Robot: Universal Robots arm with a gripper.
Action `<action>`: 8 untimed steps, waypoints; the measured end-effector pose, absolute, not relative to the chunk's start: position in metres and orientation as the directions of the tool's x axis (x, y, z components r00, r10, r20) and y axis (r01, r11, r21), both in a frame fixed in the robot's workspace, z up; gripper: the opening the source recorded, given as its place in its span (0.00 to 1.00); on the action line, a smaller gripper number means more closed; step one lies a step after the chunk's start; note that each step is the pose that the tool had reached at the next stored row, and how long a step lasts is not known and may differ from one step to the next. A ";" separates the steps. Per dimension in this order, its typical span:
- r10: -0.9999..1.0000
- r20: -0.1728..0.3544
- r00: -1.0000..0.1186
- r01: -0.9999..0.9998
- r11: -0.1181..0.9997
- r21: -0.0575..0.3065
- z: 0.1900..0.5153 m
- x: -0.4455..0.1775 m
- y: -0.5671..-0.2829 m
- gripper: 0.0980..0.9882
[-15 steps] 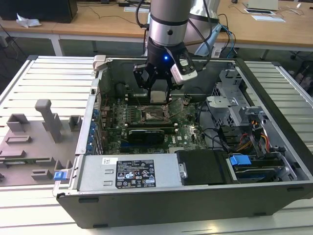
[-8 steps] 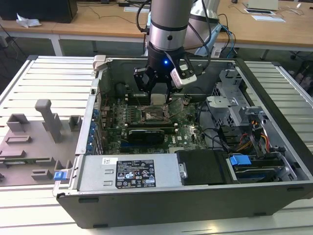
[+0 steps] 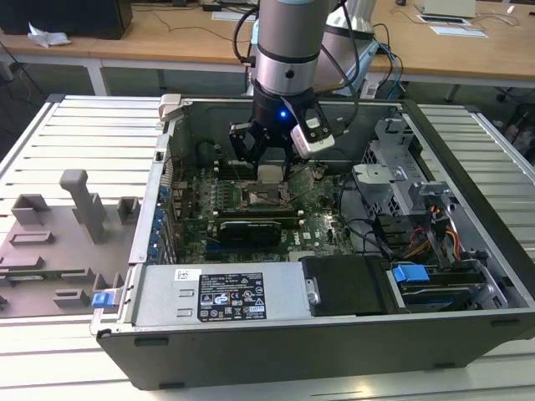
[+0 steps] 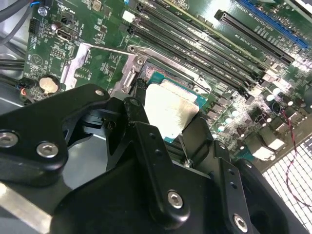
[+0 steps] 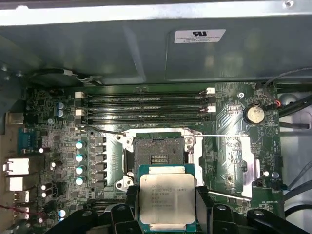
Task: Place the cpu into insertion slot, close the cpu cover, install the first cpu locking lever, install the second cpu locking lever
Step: 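Place the cpu into insertion slot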
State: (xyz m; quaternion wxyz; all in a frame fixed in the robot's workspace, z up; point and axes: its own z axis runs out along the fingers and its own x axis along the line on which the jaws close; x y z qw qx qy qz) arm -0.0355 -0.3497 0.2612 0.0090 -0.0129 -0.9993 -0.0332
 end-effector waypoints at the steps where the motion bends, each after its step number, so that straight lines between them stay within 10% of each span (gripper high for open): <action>1: 0.025 0.019 -1.000 0.026 0.998 0.065 0.260 -0.035 -0.350 0.50; 8: 0.026 0.018 -1.000 0.026 0.999 0.037 0.250 -0.033 -0.339 0.50</action>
